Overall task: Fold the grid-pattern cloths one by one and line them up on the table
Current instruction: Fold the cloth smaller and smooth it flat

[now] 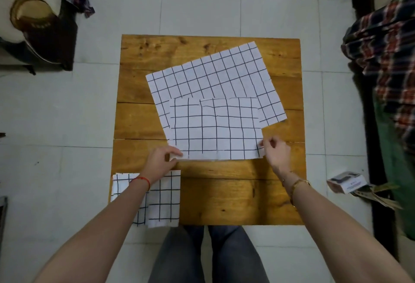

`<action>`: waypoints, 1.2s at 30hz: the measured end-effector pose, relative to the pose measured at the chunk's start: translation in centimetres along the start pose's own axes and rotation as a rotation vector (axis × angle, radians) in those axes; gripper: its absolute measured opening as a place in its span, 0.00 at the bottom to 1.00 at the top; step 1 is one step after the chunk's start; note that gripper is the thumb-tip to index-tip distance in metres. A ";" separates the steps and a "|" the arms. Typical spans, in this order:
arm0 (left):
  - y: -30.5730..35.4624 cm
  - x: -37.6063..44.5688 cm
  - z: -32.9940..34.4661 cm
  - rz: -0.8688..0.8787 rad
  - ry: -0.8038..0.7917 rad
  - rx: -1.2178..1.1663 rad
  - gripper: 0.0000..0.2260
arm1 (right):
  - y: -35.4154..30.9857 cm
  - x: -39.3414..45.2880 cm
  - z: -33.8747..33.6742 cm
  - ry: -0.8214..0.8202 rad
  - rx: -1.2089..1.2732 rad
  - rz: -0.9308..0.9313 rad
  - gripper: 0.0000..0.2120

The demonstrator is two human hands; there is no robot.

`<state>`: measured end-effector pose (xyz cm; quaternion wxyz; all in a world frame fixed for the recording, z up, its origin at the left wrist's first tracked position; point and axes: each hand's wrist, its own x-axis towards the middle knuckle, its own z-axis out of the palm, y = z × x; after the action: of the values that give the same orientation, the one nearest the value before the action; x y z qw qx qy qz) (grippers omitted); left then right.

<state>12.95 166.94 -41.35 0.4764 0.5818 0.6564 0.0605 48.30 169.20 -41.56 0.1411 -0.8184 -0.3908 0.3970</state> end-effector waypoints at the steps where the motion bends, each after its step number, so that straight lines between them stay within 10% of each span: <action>1: -0.6 0.2 0.5 -0.013 -0.007 0.003 0.14 | 0.4 0.2 0.4 -0.006 -0.004 -0.008 0.12; 13: 1.7 9.8 -1.5 -0.212 0.575 -0.205 0.11 | -3.5 7.9 2.9 0.196 0.010 -0.197 0.09; 26: 2.6 17.4 -1.6 -0.471 0.472 -0.300 0.22 | -5.7 14.4 5.5 0.186 0.063 0.024 0.13; 36: 0.9 16.4 -0.7 -0.434 0.583 -0.527 0.07 | -5.9 15.9 4.6 0.228 0.198 0.123 0.15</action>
<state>15.27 181.05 -49.48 0.4051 0.2480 0.8324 0.2854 47.68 184.70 -49.94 0.2400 -0.8626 -0.2803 0.3460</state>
